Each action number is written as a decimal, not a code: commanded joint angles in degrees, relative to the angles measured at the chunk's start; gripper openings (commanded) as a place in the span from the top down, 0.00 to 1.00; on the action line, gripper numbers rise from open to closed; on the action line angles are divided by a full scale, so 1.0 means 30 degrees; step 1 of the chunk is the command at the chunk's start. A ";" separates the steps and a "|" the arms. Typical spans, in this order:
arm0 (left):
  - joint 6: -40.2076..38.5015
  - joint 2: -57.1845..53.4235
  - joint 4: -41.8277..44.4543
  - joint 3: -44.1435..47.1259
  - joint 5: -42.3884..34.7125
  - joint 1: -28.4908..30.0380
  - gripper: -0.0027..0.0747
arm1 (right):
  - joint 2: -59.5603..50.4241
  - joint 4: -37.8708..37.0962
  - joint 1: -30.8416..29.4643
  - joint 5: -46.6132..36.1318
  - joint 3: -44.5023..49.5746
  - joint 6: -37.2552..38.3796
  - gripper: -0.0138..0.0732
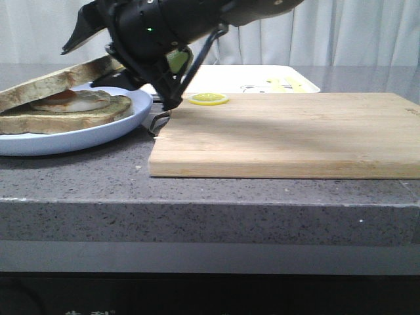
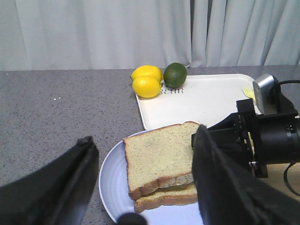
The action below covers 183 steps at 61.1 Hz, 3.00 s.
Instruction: Place bread and move sandwich to tray
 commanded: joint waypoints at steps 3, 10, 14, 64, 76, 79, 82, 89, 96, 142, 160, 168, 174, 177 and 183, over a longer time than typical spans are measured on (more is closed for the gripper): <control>0.0068 0.0175 0.0050 -0.0679 -0.1519 -0.0189 0.40 | -0.1951 -0.2085 -0.1043 0.1687 -0.0743 -0.0107 0.32; 0.0068 0.0175 0.0050 -0.0679 -0.1519 -0.0189 0.40 | -0.2855 -0.4289 -0.2285 0.3172 -0.0726 -0.0107 0.32; 0.0068 0.0175 0.0050 -0.0679 -0.1519 -0.0189 0.40 | -0.3526 -0.5515 -0.2980 0.4165 -0.0726 -0.0107 0.32; 0.0068 0.0175 0.0050 -0.0679 -0.1482 -0.0189 0.40 | -1.6667 -2.7142 -0.5089 0.9997 0.1961 0.7256 0.32; 0.0068 0.0175 0.0050 -0.0643 -0.1322 -0.0189 0.40 | -1.9807 -2.7179 -0.5089 0.7494 0.5115 0.7239 0.32; 0.0068 0.0175 0.0050 -0.0643 -0.1285 -0.0189 0.40 | -2.0446 -2.7179 -0.5089 0.6866 0.5921 0.7239 0.32; 0.0068 0.0175 0.0050 -0.0643 -0.1285 -0.0189 0.40 | -2.1115 -2.7179 -0.5089 0.6343 0.6678 0.7239 0.32; 0.0068 0.0175 0.0050 -0.0643 -0.1241 -0.0189 0.40 | -2.2662 -2.7201 -0.5089 0.5243 0.8529 0.7239 0.32; 0.0068 0.0175 0.0050 -0.0643 -0.0648 -0.0189 0.40 | -2.3650 -2.7239 -0.5089 0.4622 0.9602 0.7239 0.32; -0.1715 0.8506 0.5030 -0.6697 0.9762 -0.0154 0.40 | -2.3970 -2.7221 -0.5089 0.4952 0.9732 0.7239 0.32; 0.0773 1.4617 0.0367 -1.0052 1.0246 0.3581 0.40 | -2.3970 -2.7221 -0.5089 0.4952 0.9732 0.7239 0.32; 0.4742 1.6512 -0.5337 -1.1009 1.0198 0.5976 0.40 | -2.3970 -2.7221 -0.5089 0.4952 0.9732 0.7239 0.32; 0.6213 1.7653 -0.7746 -1.1137 1.0198 0.7080 0.40 | -2.3970 -2.7221 -0.5089 0.4952 0.9732 0.7239 0.32; 0.6675 1.8309 -0.8688 -1.1137 1.0198 0.7662 0.40 | -2.3970 -2.7221 -0.5089 0.4952 0.9732 0.7239 0.32; 0.7068 1.9161 -0.9805 -1.1137 1.0198 0.8135 0.40 | -2.3970 -2.7221 -0.5089 0.4952 0.9732 0.7239 0.32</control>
